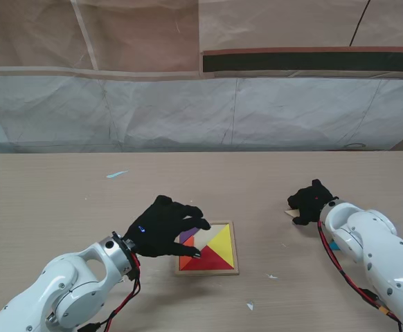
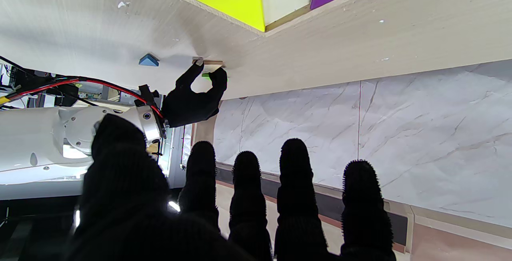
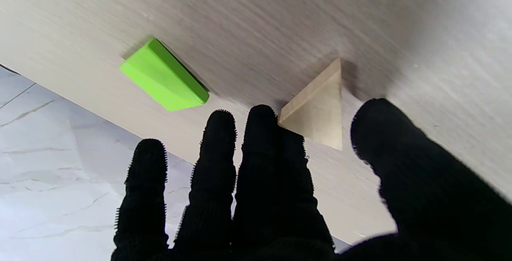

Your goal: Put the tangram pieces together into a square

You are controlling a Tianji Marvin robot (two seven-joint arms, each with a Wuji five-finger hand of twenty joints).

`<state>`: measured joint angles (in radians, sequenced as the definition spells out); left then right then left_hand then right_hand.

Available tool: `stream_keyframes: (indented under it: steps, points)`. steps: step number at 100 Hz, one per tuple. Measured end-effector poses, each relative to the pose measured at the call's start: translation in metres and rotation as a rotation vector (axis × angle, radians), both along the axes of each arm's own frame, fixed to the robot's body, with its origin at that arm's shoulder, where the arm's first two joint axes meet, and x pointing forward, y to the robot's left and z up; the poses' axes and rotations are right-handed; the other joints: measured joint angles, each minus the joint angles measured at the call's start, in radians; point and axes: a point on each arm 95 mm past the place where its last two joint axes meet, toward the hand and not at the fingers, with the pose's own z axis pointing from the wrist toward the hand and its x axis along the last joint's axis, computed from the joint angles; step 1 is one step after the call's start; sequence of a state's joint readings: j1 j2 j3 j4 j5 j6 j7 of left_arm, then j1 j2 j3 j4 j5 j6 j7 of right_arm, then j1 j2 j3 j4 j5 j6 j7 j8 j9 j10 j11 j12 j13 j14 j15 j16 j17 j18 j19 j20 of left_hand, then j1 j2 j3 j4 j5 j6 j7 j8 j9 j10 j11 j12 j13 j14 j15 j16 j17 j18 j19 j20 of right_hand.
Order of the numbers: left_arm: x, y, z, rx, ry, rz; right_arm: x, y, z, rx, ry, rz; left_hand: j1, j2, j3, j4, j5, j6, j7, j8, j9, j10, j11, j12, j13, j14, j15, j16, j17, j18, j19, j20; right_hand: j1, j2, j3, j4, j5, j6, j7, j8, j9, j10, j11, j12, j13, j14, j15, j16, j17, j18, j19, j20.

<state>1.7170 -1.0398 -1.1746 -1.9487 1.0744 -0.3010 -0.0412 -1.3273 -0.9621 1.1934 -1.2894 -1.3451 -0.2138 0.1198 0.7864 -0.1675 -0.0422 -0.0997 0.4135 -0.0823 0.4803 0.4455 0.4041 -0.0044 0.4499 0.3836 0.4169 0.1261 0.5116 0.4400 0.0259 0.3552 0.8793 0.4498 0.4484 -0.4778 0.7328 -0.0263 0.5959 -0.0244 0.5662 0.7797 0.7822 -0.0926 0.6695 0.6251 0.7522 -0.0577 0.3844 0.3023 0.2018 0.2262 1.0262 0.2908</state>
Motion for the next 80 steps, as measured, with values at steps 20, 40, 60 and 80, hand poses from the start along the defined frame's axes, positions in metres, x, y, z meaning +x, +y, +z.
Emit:
stream_keyframes:
  steps: [20,40,60,80]
  points:
    - [-0.001,0.0,-0.001,0.002,-0.002,0.002,-0.003,0.004,-0.003,0.003,-0.012,0.024,0.0,0.0,0.0,0.0,0.0,0.0,0.001,0.0,0.0,0.0,0.0,0.0,0.0,0.0,0.0,0.0,0.0,0.0,0.0,0.0,0.0,-0.028,0.04,-0.017,0.011,-0.041,0.12,0.036,0.018,-0.022,0.092,0.062,0.011,0.0,0.047,0.029,0.009,0.0,0.014,0.003]
    - [-0.002,0.003,-0.002,0.0,-0.006,0.009,-0.006,0.008,-0.006,0.011,-0.026,0.03,0.0,0.0,0.0,0.0,0.0,0.0,0.005,0.0,0.0,0.0,0.0,0.0,0.0,0.0,0.0,0.0,0.0,0.0,0.0,0.0,0.023,-0.054,0.081,-0.07,0.007,-0.063,0.267,0.023,0.021,-0.031,0.144,0.124,0.061,-0.004,0.097,0.053,0.031,-0.001,0.035,0.015]
    - [-0.003,0.004,-0.003,-0.002,-0.007,0.012,-0.01,0.011,-0.007,0.021,-0.075,0.038,0.0,0.0,0.0,0.0,0.0,0.0,0.005,0.0,0.0,0.0,0.0,0.0,0.0,0.0,0.0,0.0,0.0,0.0,0.0,0.0,0.07,-0.114,0.093,-0.111,-0.032,-0.085,0.399,0.011,0.028,-0.033,0.18,0.201,0.086,-0.006,0.187,0.1,0.112,-0.002,0.097,0.046]
    - [-0.003,0.005,-0.003,-0.004,-0.01,0.013,-0.012,0.014,-0.009,0.029,-0.099,0.039,0.001,0.0,0.0,0.0,0.0,0.0,0.005,0.0,0.0,0.0,0.0,0.0,0.0,0.0,0.0,0.0,0.0,0.0,0.0,0.0,0.101,-0.128,0.105,-0.142,-0.077,-0.111,0.507,0.011,0.027,-0.04,0.227,0.29,0.128,-0.012,0.299,0.15,0.174,-0.002,0.143,0.062]
